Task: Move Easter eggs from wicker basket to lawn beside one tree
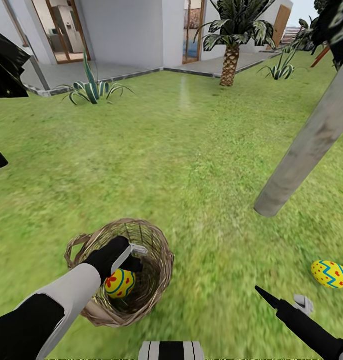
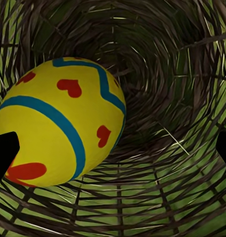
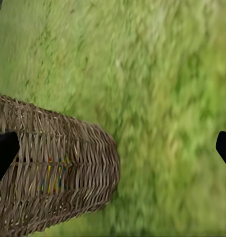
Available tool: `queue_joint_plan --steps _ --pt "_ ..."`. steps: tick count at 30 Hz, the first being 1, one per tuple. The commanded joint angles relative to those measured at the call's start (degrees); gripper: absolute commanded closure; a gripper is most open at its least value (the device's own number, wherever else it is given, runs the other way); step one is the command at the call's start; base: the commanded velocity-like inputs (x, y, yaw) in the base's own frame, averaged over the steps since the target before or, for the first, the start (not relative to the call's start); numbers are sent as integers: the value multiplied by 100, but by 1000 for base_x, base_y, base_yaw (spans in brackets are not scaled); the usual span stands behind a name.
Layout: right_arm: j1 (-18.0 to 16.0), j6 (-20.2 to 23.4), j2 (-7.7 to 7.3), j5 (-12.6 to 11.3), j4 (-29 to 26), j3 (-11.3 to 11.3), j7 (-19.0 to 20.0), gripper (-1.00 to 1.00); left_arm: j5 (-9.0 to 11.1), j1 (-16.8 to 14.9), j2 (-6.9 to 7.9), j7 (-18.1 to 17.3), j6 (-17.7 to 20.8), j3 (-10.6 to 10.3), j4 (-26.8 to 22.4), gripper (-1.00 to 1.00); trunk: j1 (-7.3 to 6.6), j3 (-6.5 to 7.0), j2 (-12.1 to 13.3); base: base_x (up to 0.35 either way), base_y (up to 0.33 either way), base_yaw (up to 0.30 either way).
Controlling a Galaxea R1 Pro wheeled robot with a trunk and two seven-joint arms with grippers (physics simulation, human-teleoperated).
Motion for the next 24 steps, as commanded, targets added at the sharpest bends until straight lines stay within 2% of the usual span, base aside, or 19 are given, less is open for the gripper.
queue_joint_plan --steps 1,9,24 --pt "-3 39 0 -25 0 -6 8 -100 45 -4 5 23 15 -41 -5 -100 -1 -13 -2 0 0 0" --pt "-3 33 0 -25 -4 -7 13 -100 45 -4 5 25 -10 -41 -5 -100 -1 -67 -2 0 0 0" --pt "-3 28 0 -25 -9 -7 10 -100 45 -3 5 23 -27 -41 -6 -100 -1 -75 -2 0 0 0"
